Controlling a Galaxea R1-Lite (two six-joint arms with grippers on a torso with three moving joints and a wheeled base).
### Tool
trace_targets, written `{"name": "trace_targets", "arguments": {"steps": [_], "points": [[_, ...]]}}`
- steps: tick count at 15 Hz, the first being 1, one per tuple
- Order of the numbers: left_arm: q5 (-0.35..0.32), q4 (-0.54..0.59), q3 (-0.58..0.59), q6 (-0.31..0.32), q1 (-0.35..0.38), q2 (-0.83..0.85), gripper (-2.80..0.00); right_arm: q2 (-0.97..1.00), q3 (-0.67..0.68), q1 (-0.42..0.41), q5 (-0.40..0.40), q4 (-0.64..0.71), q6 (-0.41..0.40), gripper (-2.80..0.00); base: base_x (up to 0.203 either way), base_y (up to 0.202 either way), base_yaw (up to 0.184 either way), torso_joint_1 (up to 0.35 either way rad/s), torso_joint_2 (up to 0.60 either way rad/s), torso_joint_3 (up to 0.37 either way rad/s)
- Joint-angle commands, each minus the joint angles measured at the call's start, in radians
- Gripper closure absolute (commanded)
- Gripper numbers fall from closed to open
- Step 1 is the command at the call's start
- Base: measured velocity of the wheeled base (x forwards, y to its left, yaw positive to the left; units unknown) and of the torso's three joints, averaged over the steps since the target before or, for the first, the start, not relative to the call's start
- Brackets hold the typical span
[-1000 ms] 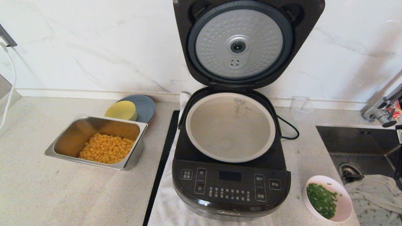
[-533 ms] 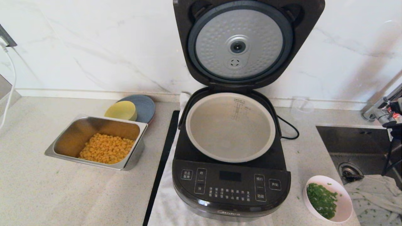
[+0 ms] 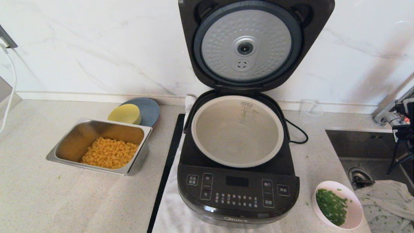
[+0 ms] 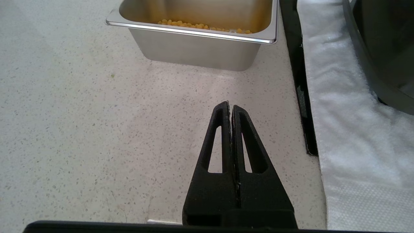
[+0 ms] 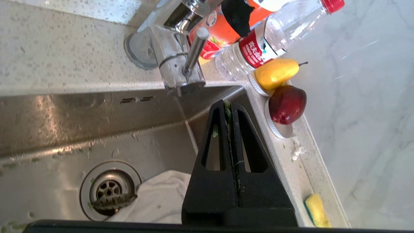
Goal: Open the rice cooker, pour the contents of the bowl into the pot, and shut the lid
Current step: Turn on the tap
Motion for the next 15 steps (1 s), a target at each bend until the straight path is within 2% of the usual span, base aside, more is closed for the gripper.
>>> {"name": "trace_targets", "arguments": {"steps": [1, 10, 15], "points": [[0.000, -0.001, 0.008, 0.000, 0.000, -0.001, 0.00, 0.025, -0.029, 0.000, -0.003, -0.008, -0.002, 0.00, 0.000, 0.000, 0.000, 0.000, 0.00, 0.000], [0.000, 0.001, 0.008, -0.001, 0.000, -0.001, 0.00, 0.054, -0.134, 0.009, -0.005, -0.005, 0.000, 0.00, 0.000, 0.000, 0.000, 0.000, 0.00, 0.000], [0.000, -0.001, 0.008, 0.000, 0.000, -0.001, 0.00, 0.135, -0.220, 0.009, -0.007, -0.002, 0.000, 0.00, 0.000, 0.000, 0.000, 0.000, 0.00, 0.000]]}}
